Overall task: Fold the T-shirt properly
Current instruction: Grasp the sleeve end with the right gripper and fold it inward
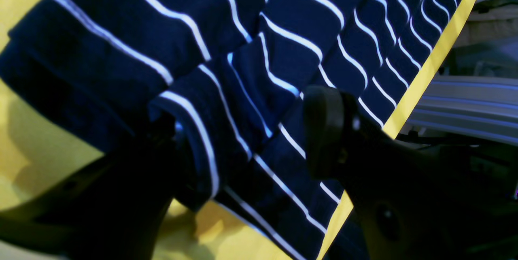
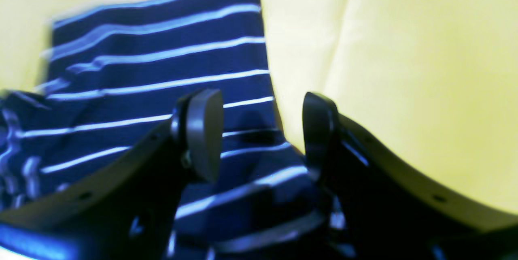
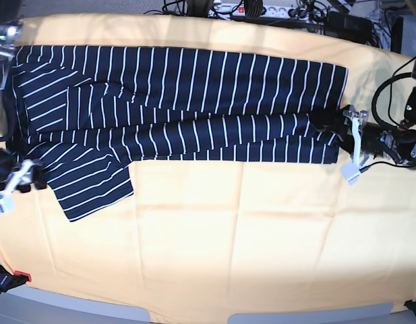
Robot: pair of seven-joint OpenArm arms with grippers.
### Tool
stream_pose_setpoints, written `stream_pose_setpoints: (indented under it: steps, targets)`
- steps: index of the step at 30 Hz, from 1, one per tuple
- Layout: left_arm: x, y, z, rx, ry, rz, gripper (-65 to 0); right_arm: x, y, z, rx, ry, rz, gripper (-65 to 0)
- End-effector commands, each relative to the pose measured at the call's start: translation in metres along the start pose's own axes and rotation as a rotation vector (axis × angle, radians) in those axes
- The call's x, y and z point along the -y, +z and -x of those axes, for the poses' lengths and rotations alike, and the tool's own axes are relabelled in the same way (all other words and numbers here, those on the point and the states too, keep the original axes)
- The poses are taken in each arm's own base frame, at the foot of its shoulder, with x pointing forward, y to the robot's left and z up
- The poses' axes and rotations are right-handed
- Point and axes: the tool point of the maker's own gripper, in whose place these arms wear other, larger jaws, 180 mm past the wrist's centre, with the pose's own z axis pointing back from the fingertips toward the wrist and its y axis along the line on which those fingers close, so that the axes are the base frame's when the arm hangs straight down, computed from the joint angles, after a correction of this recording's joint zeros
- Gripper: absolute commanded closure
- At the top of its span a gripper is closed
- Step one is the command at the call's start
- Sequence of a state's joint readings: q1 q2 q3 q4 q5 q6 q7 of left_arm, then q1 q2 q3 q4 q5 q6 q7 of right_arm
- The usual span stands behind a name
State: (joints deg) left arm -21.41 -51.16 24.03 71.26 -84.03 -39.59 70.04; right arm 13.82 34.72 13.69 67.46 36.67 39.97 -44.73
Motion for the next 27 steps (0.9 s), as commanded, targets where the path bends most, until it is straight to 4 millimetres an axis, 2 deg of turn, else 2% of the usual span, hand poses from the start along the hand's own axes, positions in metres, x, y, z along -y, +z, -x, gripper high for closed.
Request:
stream_pose_setpoints:
  steps: [1, 4, 6, 13, 18, 20, 24, 27]
  targets:
    - [-0.001, 0.013, -0.013, 0.038, -0.024, -0.014, -36.8, 0.009, 0.004, -0.02, 0.054, 0.023, 0.043, -33.9]
    - [-0.001, 0.013, -0.013, 0.038, -0.024, -0.014, -36.8, 0.018, -0.01, -0.01, 0.032, 0.0, 0.175, -33.9]
    - [-0.001, 0.013, -0.013, 0.038, -0.024, -0.014, -36.8, 0.014, -0.018, -0.006, 0.029, -0.036, 0.198, -33.9]
    - [-0.001, 0.013, -0.012, 0.034, -0.023, -0.014, -36.8, -0.016, -0.039, 0.0, 0.058, -0.119, 0.085, -33.9]
    - [-0.001, 0.013, -0.012, 0.034, -0.023, -0.014, -36.8, -0.026, -0.047, 0.002, 0.07, -0.155, 0.007, -33.2]
    - [-0.001, 0.013, -0.012, 0.036, -0.024, -0.014, -36.8, -0.03, -0.047, -0.002, 0.083, -0.133, -0.018, -28.0]
    - [-0.001, 0.013, -0.013, 0.041, -0.024, -0.014, -36.8, -0.04, -0.044, -0.021, 0.12, -0.113, -0.089, -0.5]
    - [-0.001, 0.013, -0.013, 0.04, -0.024, -0.014, -36.8, -0.045, -0.04, -0.037, 0.137, -0.157, -0.145, 0.0]
